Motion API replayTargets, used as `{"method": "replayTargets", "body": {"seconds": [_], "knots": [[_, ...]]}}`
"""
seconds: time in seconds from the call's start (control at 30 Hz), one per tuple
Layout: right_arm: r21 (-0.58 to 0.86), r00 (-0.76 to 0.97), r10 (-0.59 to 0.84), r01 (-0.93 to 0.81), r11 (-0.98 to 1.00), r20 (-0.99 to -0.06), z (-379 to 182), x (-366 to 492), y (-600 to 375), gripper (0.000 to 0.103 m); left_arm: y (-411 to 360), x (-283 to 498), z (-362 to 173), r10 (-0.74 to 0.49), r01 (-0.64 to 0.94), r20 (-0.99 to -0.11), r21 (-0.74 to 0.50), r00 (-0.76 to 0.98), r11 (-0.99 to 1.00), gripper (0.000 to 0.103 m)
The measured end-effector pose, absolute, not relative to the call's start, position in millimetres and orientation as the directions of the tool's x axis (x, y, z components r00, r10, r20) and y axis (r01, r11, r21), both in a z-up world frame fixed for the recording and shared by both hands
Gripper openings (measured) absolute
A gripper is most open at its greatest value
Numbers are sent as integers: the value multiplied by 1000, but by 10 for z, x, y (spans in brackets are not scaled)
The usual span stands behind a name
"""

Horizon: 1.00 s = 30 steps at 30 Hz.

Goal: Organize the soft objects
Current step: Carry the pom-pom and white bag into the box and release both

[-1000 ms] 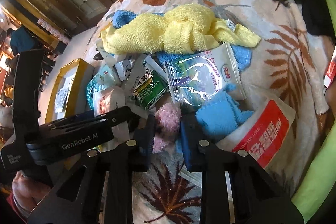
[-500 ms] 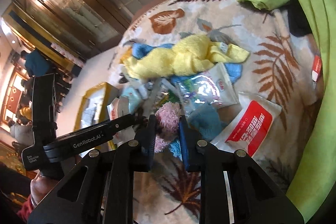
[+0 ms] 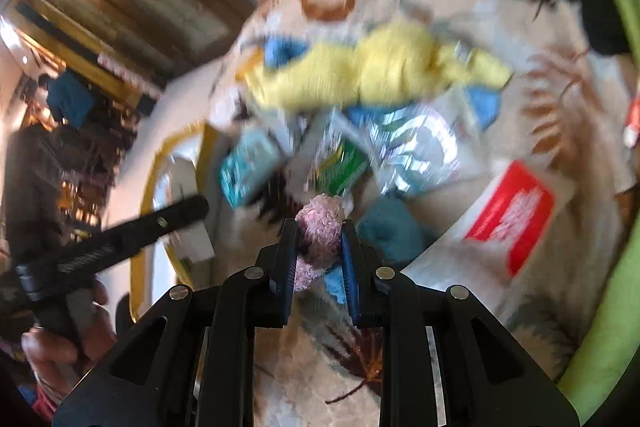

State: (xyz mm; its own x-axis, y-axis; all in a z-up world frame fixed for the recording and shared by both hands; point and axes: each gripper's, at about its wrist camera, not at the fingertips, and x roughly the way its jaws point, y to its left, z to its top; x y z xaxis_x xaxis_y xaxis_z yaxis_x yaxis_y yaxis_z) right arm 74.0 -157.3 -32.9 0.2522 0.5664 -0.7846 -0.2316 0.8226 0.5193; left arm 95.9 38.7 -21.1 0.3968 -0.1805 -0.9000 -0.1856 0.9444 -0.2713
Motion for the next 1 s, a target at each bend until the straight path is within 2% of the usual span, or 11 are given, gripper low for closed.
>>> {"method": "replayTargets", "body": {"seconds": [0.13, 0.27, 0.6, 0.63, 0.7, 0.9, 1.0], "knots": [[525, 173, 566, -232, 819, -806, -526, 758, -1454, 23, 425, 953, -222, -181, -186, -901, -271, 393, 945, 46], [485, 218, 539, -255, 836, -814, -431, 780, -1464, 30, 479, 954, -228, -180, -199, -901, -275, 395, 941, 46], [474, 140, 527, -291, 831, -838, -503, 835, -1221, 31, 551, 897, -160, -208, -194, -891, -305, 404, 932, 46], [458, 148, 515, -298, 837, -844, -495, 821, -1210, 29, 564, 891, -147, -212, -194, -889, -310, 406, 931, 46], [431, 178, 501, -322, 843, -847, -451, 788, -1176, 20, 591, 877, -127, -218, -198, -886, -319, 409, 927, 46], [515, 243, 598, -329, 792, -764, -124, 758, -1233, 19, 684, 815, -44, -223, -204, -875, -335, 430, 920, 46], [517, 241, 604, -340, 786, -760, -58, 763, -1213, 19, 693, 796, -44, -220, -205, -876, -331, 429, 921, 47]]}}
